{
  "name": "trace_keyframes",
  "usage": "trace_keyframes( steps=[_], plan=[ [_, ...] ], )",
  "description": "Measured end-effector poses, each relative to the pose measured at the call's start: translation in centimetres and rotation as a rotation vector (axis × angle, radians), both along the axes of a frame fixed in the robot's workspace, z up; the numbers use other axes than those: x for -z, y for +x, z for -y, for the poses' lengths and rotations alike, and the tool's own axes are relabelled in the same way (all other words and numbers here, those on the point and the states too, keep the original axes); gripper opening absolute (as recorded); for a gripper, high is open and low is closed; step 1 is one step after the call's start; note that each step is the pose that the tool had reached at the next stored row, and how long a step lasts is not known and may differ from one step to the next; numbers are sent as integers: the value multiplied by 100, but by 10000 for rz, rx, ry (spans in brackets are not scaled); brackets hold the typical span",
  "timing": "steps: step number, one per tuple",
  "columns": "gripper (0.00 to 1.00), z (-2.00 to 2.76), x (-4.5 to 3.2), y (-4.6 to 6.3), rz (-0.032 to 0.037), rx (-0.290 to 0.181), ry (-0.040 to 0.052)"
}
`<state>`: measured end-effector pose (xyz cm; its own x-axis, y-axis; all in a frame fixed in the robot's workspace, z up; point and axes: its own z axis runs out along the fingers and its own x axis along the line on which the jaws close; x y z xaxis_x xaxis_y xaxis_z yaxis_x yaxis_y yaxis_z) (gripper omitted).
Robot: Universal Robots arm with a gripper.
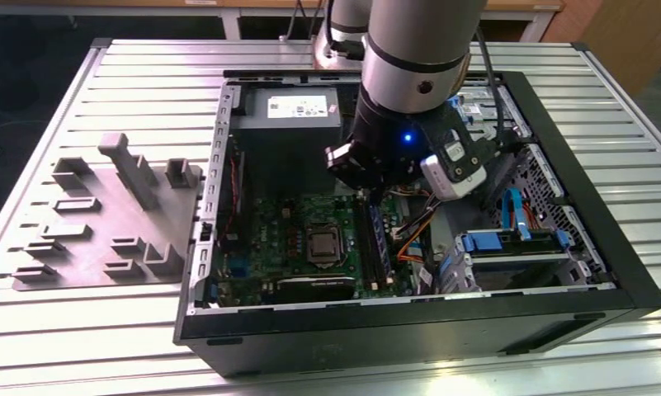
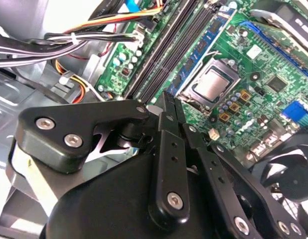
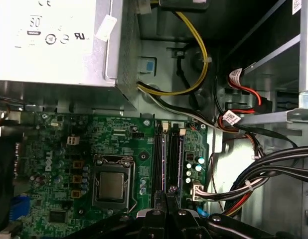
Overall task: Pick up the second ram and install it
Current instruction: 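Insert the second ram into the second slot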
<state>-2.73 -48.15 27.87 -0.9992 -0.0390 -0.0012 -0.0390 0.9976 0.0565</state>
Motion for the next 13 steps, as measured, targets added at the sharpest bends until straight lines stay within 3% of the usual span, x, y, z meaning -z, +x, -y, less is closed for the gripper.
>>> trace_keyframes(
  steps=[13],
  plan=[
    [12,2,145,3,0,282,0]
  ],
)
